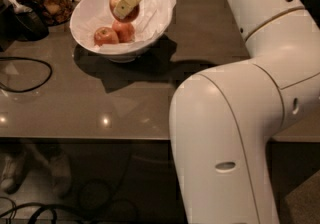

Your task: Pick apple from white bowl

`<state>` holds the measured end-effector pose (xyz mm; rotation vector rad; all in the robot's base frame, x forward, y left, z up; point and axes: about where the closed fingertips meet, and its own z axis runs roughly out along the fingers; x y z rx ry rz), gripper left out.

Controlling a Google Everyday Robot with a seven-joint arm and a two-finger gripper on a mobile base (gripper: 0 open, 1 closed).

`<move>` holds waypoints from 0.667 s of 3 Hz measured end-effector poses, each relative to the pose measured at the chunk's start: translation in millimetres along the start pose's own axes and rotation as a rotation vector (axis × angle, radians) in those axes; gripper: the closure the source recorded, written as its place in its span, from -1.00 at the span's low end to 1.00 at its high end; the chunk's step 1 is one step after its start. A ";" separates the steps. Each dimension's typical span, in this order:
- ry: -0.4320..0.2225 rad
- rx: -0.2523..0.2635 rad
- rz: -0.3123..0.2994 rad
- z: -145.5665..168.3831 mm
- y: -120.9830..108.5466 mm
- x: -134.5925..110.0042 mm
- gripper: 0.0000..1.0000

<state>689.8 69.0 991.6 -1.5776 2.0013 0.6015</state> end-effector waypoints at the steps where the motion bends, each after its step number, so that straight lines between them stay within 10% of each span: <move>1: -0.034 -0.022 -0.040 -22.8 28.6 -16.1 1.00; 2: -0.088 0.002 -0.100 -56.7 57.4 -28.1 1.00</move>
Offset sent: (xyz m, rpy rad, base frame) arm -0.1285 -0.0156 0.0988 0.1183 -0.1789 0.1145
